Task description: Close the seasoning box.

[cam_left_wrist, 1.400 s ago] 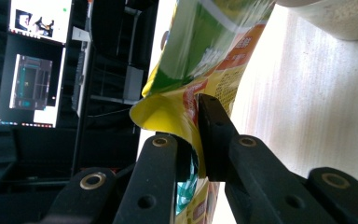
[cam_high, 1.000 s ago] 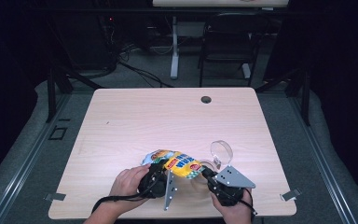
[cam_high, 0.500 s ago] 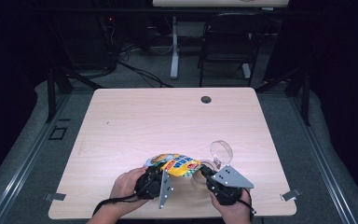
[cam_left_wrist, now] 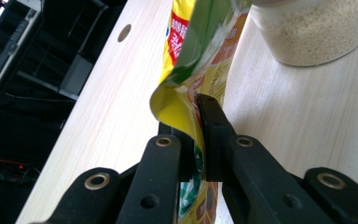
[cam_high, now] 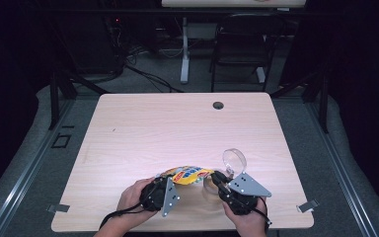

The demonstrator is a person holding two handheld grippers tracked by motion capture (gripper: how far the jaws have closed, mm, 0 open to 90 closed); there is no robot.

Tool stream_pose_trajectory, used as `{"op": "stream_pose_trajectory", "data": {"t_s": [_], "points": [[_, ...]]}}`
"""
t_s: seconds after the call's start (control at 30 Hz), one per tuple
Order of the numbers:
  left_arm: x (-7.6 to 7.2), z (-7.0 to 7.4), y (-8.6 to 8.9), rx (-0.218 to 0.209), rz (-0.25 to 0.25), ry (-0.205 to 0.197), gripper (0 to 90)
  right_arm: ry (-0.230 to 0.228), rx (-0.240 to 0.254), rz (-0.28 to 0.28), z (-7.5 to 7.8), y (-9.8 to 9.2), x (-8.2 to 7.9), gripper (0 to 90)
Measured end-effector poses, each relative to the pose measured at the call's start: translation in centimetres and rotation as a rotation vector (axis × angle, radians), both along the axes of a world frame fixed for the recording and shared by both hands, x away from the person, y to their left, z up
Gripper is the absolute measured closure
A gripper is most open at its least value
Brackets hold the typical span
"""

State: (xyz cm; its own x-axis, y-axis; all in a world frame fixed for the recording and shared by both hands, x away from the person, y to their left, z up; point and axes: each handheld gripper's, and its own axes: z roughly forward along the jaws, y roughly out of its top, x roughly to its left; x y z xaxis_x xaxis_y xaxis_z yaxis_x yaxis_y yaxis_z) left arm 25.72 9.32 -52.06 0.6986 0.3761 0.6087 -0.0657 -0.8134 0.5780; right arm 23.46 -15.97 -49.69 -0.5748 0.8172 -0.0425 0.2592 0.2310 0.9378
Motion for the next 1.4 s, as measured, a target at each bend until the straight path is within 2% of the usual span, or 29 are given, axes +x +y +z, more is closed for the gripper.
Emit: {"op": "stream_pose_trajectory", "data": {"t_s": [0.13, 0.3, 0.43, 0.5, 0.53, 0.67, 1.1, 1.27, 1.4], "points": [[0.1, 0.0, 0.3, -0.034, 0.003, 0.033, 86.9, 0.006, 0.003, -0.002, -0.1, -0.2, 0.0, 79.3], [0.3, -0.1, 0.5, -0.064, 0.007, 0.050, 86.9, 0.009, 0.017, 0.002, -0.3, -0.2, 0.0, 77.1], [0.4, 0.0, 0.8, -0.090, 0.009, 0.075, 86.9, 0.020, 0.008, 0.005, -0.5, -0.3, 0.0, 75.9], [0.5, 0.0, 0.9, -0.111, 0.012, 0.090, 86.8, 0.026, 0.008, 0.011, -0.6, -0.3, 0.0, 74.5], [0.6, 0.0, 1.0, -0.120, 0.014, 0.111, 86.8, 0.025, 0.010, 0.011, -0.6, -0.2, 0.0, 73.4], [0.9, 0.1, 1.3, -0.156, 0.019, 0.140, 86.8, 0.035, 0.005, 0.022, -0.8, -0.3, 0.1, 71.1], [1.5, 0.2, 2.0, -0.231, 0.034, 0.212, 86.8, 0.057, 0.022, 0.013, -1.1, -0.8, 0.2, 63.2], [2.0, 0.2, 2.6, -0.282, 0.044, 0.253, 86.7, 0.057, 0.023, 0.014, -1.2, -0.8, 0.2, 60.3], [2.2, 0.1, 2.9, -0.312, 0.052, 0.268, 86.7, 0.052, 0.028, 0.014, -1.2, -0.8, 0.2, 59.3]]}}
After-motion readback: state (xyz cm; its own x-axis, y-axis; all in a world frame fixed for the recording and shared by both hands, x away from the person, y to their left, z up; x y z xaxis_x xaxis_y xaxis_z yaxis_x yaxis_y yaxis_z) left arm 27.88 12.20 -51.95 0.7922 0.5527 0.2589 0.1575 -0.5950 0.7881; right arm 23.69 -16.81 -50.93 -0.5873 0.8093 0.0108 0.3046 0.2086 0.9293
